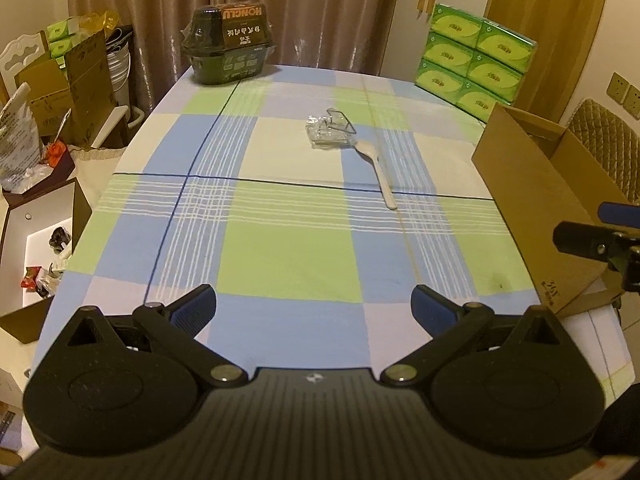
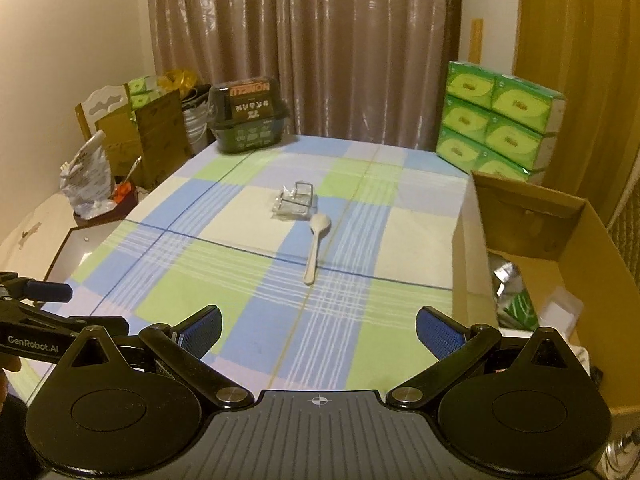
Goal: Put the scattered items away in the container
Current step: 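Move both tools back toward the wire soap rack and white spoon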
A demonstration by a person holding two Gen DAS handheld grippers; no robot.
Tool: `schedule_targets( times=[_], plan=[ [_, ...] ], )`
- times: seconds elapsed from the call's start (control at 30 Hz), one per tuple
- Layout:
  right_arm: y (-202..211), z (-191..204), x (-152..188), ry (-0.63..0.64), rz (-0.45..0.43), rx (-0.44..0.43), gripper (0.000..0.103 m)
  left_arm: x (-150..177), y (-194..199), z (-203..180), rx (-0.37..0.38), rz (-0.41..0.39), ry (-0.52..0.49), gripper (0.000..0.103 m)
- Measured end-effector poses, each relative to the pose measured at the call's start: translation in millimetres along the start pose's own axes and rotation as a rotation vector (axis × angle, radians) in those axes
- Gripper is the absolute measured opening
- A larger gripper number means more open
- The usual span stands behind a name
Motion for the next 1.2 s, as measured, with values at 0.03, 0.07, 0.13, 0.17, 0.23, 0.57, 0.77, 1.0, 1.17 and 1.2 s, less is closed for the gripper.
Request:
schedule_targets(
  times=[0.03, 0.07, 0.13, 0.17, 0.23, 0.57, 0.77, 1.0, 1.17, 1.2],
  plan=[
    [-4.2, 0.4, -3.3, 0.004, -0.002, -0.001, 0.101, -1.9, -1.7, 1.7, -0.003, -0.001, -0.003, 0.102],
    [-8.2, 0.6, -6.4, 0.010, -0.003, -0.004, 0.101, -3.8, -3.6, 3.5, -0.004, -0.001, -0.003, 0.102],
    [-17.0, 0.9, -13.1, 0.023, -0.005, -0.004, 0.101, -8.4, -7.5, 6.5, 0.002, -0.008, 0.001, 0.102],
    [-20.9, 0.8, -16.1, 0.027, -0.004, -0.004, 0.101, -11.2, -9.5, 7.9, 0.007, -0.013, 0.004, 0.102],
    [-31.7, -0.8, -23.4, 0.028, -0.001, -0.005, 0.101, -17.9, -14.8, 9.1, 0.003, -0.014, -0.006, 0.102],
    [-87.6, -11.9, -51.8, 0.007, 0.022, -0.019, 0.100, -58.0, -51.2, 13.4, -0.010, -0.021, -0.059, 0.102],
    [-126.3, -19.0, -62.2, -0.029, 0.038, -0.023, 0.098, -77.8, -85.3, 18.4, -0.016, -0.018, -0.088, 0.102],
    [-168.4, -24.8, -73.4, -0.037, 0.072, -0.034, 0.078, -95.4, -123.1, 24.8, -0.018, -0.008, -0.118, 0.102],
    [-195.9, -25.1, -78.5, -0.028, 0.089, -0.043, 0.065, -108.5, -146.8, 27.7, -0.015, -0.008, -0.140, 0.102],
    [-200.6, -24.8, -79.2, -0.027, 0.091, -0.047, 0.063, -111.1, -151.5, 28.0, -0.012, -0.011, -0.144, 0.102]
  ],
)
Point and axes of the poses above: each gripper's, at about its wrist camera, not at the fingertips, and y roughly against the way its jaws point, z to its left, x to its underside, the point moved 5 cm from there along -y, roughly the way its jaws point, and after that the axes turned 8 degrees about z, right-handed, at the moved point
